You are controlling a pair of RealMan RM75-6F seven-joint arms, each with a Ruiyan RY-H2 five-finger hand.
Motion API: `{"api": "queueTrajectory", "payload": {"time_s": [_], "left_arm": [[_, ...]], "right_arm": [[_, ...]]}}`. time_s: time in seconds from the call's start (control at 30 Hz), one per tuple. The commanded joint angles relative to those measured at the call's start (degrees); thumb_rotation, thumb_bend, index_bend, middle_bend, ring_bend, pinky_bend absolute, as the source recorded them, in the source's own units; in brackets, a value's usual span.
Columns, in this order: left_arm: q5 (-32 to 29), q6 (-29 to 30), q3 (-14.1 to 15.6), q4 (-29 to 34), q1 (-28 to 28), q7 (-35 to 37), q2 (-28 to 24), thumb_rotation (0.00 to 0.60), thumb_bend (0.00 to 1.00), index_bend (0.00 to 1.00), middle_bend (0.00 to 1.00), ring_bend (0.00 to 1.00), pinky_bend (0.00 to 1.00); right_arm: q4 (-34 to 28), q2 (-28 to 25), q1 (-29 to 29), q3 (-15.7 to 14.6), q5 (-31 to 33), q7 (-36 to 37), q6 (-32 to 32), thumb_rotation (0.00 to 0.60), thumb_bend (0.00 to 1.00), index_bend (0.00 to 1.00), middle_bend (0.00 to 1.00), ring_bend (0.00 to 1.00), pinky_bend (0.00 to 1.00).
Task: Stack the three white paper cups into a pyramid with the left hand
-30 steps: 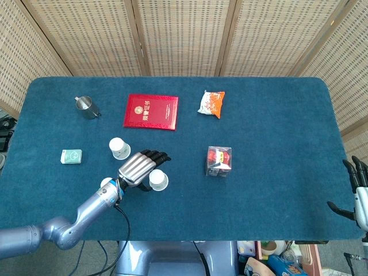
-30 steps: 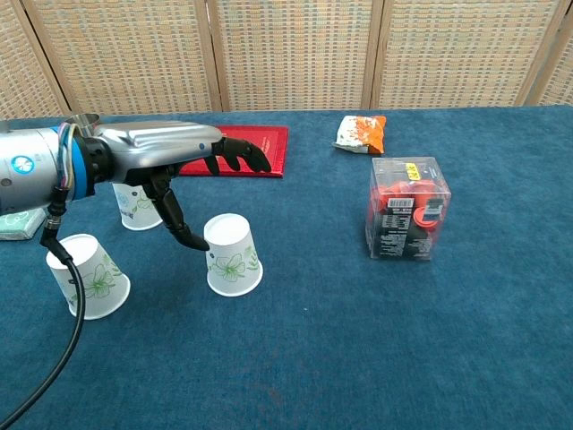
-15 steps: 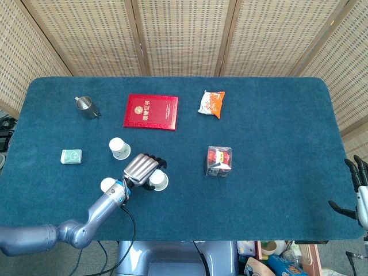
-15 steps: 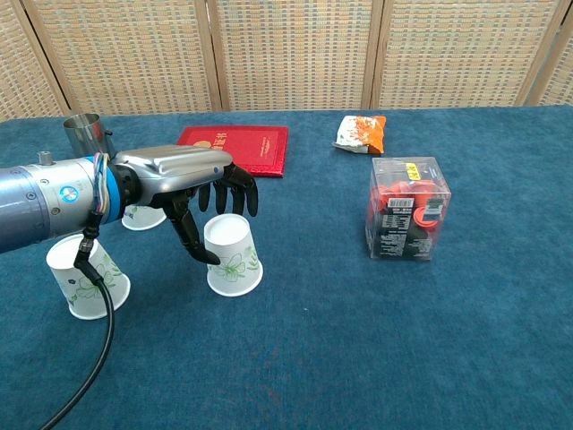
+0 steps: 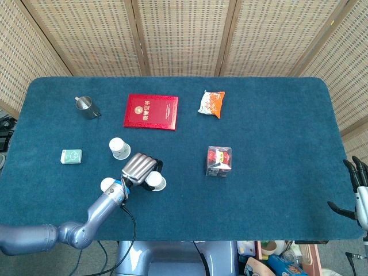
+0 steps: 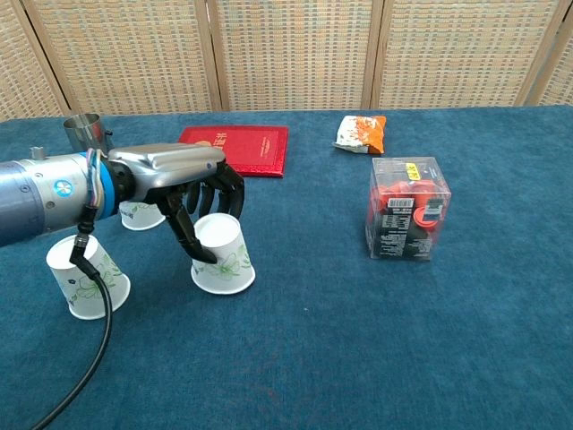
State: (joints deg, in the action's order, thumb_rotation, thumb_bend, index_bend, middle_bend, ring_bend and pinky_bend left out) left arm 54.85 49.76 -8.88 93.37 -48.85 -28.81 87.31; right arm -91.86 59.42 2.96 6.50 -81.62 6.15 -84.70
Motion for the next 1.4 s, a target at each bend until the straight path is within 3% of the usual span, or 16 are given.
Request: {"api": "queueTrajectory", "payload": {"time_s": [0.03, 0.27, 0.57, 1.03, 1.07, 1.13, 1.2, 1.27, 1.4], "left_arm": [[3.05, 1.09, 1.35, 3.0, 1.79, 2.7, -3.84, 0.6, 0.06, 0.51, 0.53, 0.49, 0.45], [11.38, 1.49, 5.35, 5.22, 5.79, 10.71, -9.43, 0.6, 0.06, 0.51, 0.53, 0.49, 0.45], [19.22, 3.16, 8.06, 0.99, 7.92, 15.14, -8.74, 0.6, 0.06, 0.51, 0.53, 0.49, 0.45], [20.44, 2.93, 8.85, -1.6, 9.09, 15.85, -8.6, 0.6, 0.06, 0.51, 0.51, 0.48, 0.45], [20.57, 2.65, 8.93, -1.63, 9.04, 16.06, -8.86, 0.6, 0.06, 0.49, 0.45, 0.43, 0.43], [20.83, 1.85, 9.14, -1.7, 8.86, 16.47, -9.33, 0.6, 0.06, 0.34, 0.24, 0.24, 0.32], [20.93, 0.58, 9.35, -1.45, 8.53, 17.25, -10.03, 0.6, 0.06, 0.07, 0.03, 0.03, 0.09], [21.65, 1.13, 9.28, -1.6, 8.69, 17.38, -10.12, 0.6, 0.06, 0.0, 0.0, 0.0, 0.01], [23.03, 3.06, 9.32, -1.32, 9.74, 18.68, -9.94, 0.6, 0.06, 0.0, 0.0, 0.0, 0.0]], "right_arm": [[-0.28, 0.0, 0.13, -0.22, -0.19, 0.01, 0.39, 0.6, 0.0, 0.0, 0.0, 0.0, 0.0], [-0.78, 0.04, 0.28, -0.6, -0.59, -0.7, 0.7, 0.6, 0.0, 0.0, 0.0, 0.0, 0.0], [-0.92, 0.48, 0.42, -0.75, -0.39, -1.88, 0.97, 0.6, 0.0, 0.0, 0.0, 0.0, 0.0], [-0.58, 0.62, 0.63, -0.58, 0.03, -1.87, 1.25, 0.6, 0.0, 0.0, 0.0, 0.0, 0.0], [-0.59, 0.63, 0.62, -0.6, 0.01, -1.91, 1.22, 0.6, 0.0, 0.0, 0.0, 0.0, 0.0], [-0.62, 0.64, 0.63, -0.62, -0.03, -1.96, 1.21, 0.6, 0.0, 0.0, 0.0, 0.0, 0.0], [-0.65, 0.67, 0.61, -0.7, -0.04, -2.06, 1.25, 0.6, 0.0, 0.0, 0.0, 0.0, 0.0], [-0.64, 0.69, 0.65, -0.7, 0.14, -2.21, 1.42, 0.6, 0.0, 0.0, 0.0, 0.0, 0.0], [-0.61, 0.76, 0.74, -0.65, 0.58, -2.51, 1.75, 0.6, 0.0, 0.0, 0.0, 0.0, 0.0]]}}
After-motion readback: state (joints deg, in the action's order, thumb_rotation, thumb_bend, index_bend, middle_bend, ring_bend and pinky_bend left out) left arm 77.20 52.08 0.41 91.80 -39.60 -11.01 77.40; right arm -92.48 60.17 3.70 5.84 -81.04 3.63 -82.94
